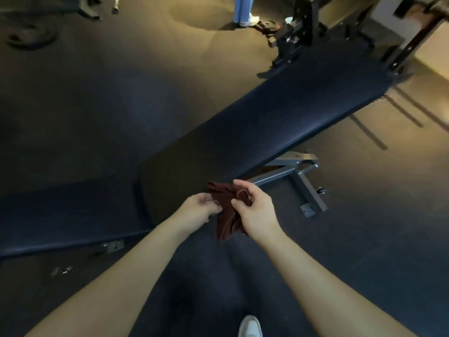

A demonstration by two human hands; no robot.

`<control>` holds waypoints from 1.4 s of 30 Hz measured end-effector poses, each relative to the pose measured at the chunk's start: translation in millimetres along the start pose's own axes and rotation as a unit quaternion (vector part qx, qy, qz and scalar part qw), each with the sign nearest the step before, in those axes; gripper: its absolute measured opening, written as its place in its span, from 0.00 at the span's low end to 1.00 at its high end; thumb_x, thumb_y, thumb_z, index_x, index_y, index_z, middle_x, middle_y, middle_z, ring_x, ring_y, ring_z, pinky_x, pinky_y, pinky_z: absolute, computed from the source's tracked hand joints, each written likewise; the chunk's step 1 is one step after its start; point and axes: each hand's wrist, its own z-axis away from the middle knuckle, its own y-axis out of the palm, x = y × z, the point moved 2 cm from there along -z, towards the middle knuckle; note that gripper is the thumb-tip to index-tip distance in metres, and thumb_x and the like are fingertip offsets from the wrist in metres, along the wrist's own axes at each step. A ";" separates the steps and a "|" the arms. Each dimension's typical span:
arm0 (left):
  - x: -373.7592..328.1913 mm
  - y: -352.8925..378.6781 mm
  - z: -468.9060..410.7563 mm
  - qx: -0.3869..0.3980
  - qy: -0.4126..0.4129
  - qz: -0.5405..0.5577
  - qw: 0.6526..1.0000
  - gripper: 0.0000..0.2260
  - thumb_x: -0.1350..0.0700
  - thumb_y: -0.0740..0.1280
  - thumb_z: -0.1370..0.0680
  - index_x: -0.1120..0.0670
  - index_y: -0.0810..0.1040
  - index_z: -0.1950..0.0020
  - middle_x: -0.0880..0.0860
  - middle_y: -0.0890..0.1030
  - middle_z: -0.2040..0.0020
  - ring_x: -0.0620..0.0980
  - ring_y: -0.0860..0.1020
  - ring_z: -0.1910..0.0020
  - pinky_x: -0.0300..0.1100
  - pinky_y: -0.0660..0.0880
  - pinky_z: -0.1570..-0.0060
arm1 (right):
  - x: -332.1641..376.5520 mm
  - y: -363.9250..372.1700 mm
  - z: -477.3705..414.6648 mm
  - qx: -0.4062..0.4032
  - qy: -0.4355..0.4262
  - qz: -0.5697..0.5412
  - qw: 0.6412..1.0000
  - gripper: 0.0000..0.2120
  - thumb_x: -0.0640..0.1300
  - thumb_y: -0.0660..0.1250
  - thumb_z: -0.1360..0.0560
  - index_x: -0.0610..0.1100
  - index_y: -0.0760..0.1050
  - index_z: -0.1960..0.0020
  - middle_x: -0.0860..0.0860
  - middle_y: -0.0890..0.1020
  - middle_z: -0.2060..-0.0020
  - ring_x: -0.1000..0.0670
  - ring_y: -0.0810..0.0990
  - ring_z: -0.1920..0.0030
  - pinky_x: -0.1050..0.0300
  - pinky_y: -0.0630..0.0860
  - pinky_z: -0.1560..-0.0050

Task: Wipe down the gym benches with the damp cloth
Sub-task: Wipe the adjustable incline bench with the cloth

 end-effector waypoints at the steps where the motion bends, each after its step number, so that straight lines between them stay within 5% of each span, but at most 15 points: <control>1: -24.0 1.5 19.7 0.008 -0.008 0.008 1.000 0.09 0.62 0.69 0.22 0.59 0.81 0.42 0.51 0.83 0.49 0.49 0.79 0.50 0.42 0.72 0.54 | 24.0 -15.5 13.2 0.008 0.012 -0.011 1.000 0.22 0.31 0.69 0.23 0.51 0.78 0.34 0.58 0.85 0.48 0.64 0.83 0.47 0.69 0.76 0.41; 6: -141.5 16.4 116.2 0.042 -0.047 0.043 0.997 0.12 0.60 0.69 0.22 0.61 0.81 0.39 0.52 0.84 0.52 0.49 0.79 0.51 0.44 0.70 0.50 | 132.6 -103.5 73.9 -0.005 0.039 -0.036 0.999 0.22 0.32 0.68 0.21 0.52 0.76 0.32 0.60 0.84 0.48 0.67 0.81 0.47 0.74 0.75 0.46; 11: -234.5 59.2 172.0 0.086 -0.010 0.052 0.995 0.09 0.63 0.72 0.23 0.59 0.83 0.43 0.56 0.87 0.49 0.51 0.85 0.53 0.40 0.79 0.52 | 180.9 -196.7 104.4 -0.053 0.030 -0.052 0.997 0.19 0.32 0.70 0.22 0.51 0.78 0.37 0.62 0.82 0.50 0.71 0.80 0.50 0.73 0.74 0.48; 14: -275.4 98.2 190.5 0.077 0.030 -0.016 0.996 0.08 0.60 0.74 0.25 0.56 0.84 0.46 0.53 0.87 0.51 0.52 0.86 0.50 0.46 0.80 0.45 | 180.2 -251.6 115.5 -0.101 0.040 -0.059 0.992 0.15 0.33 0.70 0.23 0.51 0.79 0.44 0.59 0.84 0.52 0.64 0.82 0.51 0.61 0.79 0.45; 17: -309.7 148.5 203.6 0.055 0.076 -0.111 0.989 0.04 0.57 0.75 0.25 0.53 0.83 0.51 0.50 0.87 0.57 0.47 0.86 0.58 0.43 0.80 0.54 | 168.1 -304.4 124.9 -0.103 0.073 -0.051 0.991 0.11 0.36 0.71 0.23 0.51 0.80 0.50 0.54 0.86 0.55 0.52 0.85 0.51 0.47 0.83 0.45; 20: -340.2 196.1 208.0 0.032 0.121 -0.191 0.974 0.08 0.54 0.76 0.25 0.56 0.80 0.52 0.53 0.86 0.57 0.49 0.85 0.59 0.45 0.80 0.57 | 147.7 -355.3 123.6 -0.128 0.084 0.043 0.987 0.05 0.47 0.74 0.26 0.56 0.81 0.53 0.53 0.83 0.55 0.45 0.82 0.48 0.47 0.81 0.43; 23: -368.1 236.9 203.8 0.025 0.164 -0.233 0.958 0.13 0.53 0.77 0.26 0.61 0.78 0.52 0.57 0.84 0.57 0.54 0.84 0.57 0.52 0.80 0.52 | 140.1 -399.8 118.0 -0.144 0.110 0.074 0.981 0.10 0.51 0.73 0.25 0.52 0.85 0.45 0.49 0.84 0.52 0.45 0.84 0.51 0.52 0.82 0.50; 27: -397.0 283.5 187.5 -0.009 0.210 -0.245 0.947 0.11 0.53 0.76 0.26 0.55 0.76 0.52 0.53 0.82 0.56 0.50 0.81 0.56 0.49 0.80 0.52 | 130.3 -433.4 98.3 -0.122 0.161 -0.137 0.970 0.08 0.42 0.66 0.18 0.45 0.80 0.39 0.44 0.85 0.53 0.44 0.87 0.58 0.46 0.86 0.56; 32: -419.2 317.7 134.8 0.002 0.232 -0.240 0.943 0.07 0.52 0.73 0.24 0.49 0.77 0.49 0.48 0.82 0.53 0.47 0.81 0.52 0.50 0.80 0.46 | 121.8 -448.7 44.0 -0.054 0.175 -0.392 0.902 0.09 0.46 0.62 0.14 0.46 0.74 0.36 0.43 0.82 0.40 0.38 0.85 0.44 0.36 0.82 0.44; 37: -455.6 341.6 59.4 0.066 0.236 -0.244 0.938 0.08 0.57 0.68 0.20 0.49 0.83 0.42 0.46 0.84 0.49 0.45 0.82 0.48 0.49 0.79 0.42 | 112.6 -474.7 -44.7 -0.078 0.182 -0.397 0.896 0.16 0.48 0.69 0.18 0.45 0.72 0.33 0.43 0.84 0.42 0.42 0.86 0.44 0.39 0.83 0.43; 42: -509.9 358.2 -25.0 0.055 0.208 -0.188 0.958 0.10 0.61 0.66 0.18 0.52 0.85 0.42 0.48 0.85 0.49 0.44 0.83 0.49 0.40 0.79 0.46 | 116.2 -521.5 -141.4 -0.109 0.189 -0.350 0.911 0.08 0.43 0.70 0.19 0.44 0.78 0.41 0.39 0.85 0.46 0.38 0.86 0.45 0.39 0.83 0.45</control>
